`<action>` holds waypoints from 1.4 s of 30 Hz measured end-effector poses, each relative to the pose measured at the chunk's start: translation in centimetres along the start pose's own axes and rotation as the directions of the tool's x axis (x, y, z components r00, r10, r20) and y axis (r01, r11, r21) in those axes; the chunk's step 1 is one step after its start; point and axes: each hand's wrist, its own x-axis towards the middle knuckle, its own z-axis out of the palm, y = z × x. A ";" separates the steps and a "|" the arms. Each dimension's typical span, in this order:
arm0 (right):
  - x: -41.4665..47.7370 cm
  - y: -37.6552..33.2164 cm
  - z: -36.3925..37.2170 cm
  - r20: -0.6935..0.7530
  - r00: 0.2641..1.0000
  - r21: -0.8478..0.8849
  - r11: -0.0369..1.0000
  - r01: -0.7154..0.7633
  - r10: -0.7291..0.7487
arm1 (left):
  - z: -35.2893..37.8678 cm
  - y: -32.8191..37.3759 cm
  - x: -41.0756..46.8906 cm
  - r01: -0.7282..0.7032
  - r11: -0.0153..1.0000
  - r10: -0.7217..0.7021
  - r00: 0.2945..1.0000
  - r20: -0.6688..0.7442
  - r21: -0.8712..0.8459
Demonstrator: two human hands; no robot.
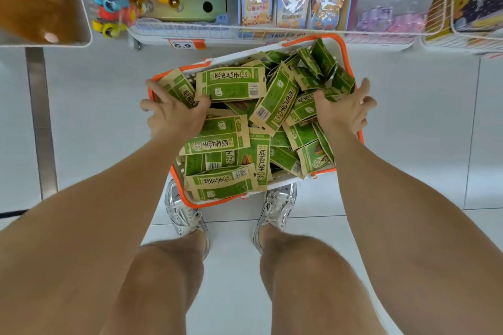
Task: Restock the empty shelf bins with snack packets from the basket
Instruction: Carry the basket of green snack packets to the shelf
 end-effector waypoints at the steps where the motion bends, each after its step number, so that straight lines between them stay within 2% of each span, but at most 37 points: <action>1: 0.2 0.1 0.0 0.035 0.999 -0.060 0.998 -0.026 0.029 | 0.1 -0.1 -0.1 0.031 0.999 -0.031 0.999 0.020 0.008; 5: 0.4 -0.4 -0.1 0.100 0.992 -0.081 0.994 -0.074 0.082 | -0.2 -0.5 -0.5 0.082 0.996 -0.079 0.991 0.105 -0.022; 8: 1.1 -0.7 -0.7 0.136 0.980 -0.060 0.988 -0.139 0.146 | -0.5 -0.4 -0.6 0.070 0.995 -0.061 0.990 0.125 -0.070; 11: 1.6 -0.8 -1.5 0.200 0.957 -0.114 0.975 -0.190 0.210 | -0.7 -0.6 -0.5 0.111 0.988 -0.097 0.987 0.128 -0.109; 15: -0.2 0.3 -2.1 0.229 0.935 -0.098 0.962 -0.257 0.273 | -1.6 -1.0 -0.6 0.084 0.996 -0.079 0.991 0.107 -0.037; 18: -3.1 1.4 -2.7 0.232 0.928 -0.024 0.956 -0.293 0.291 | -3.0 -1.5 -1.0 0.054 0.998 -0.055 0.998 0.037 0.020; 22: -7.1 1.8 -5.2 0.184 0.926 0.013 0.941 -0.339 0.331 | -6.2 -0.6 -2.9 0.008 0.995 -0.012 0.999 0.038 0.104; 28: -14.3 1.3 -12.3 0.094 0.909 0.088 0.906 -0.415 0.407 | -13.4 1.0 -8.4 -0.107 0.978 0.097 0.993 0.067 0.178; 32: -20.9 1.0 -17.9 0.000 0.910 0.238 0.884 -0.403 0.415 | -18.8 2.2 -12.4 -0.223 0.954 0.212 0.974 0.078 0.199; 38: -32.0 0.0 -25.7 -0.043 0.882 0.375 0.826 -0.420 0.468 | -27.8 4.0 -20.6 -0.388 0.888 0.370 0.922 0.116 0.247; 42: -40.0 1.0 -29.2 -0.028 0.849 0.437 0.770 -0.465 0.528 | -31.8 3.8 -25.7 -0.503 0.807 0.483 0.864 0.145 0.310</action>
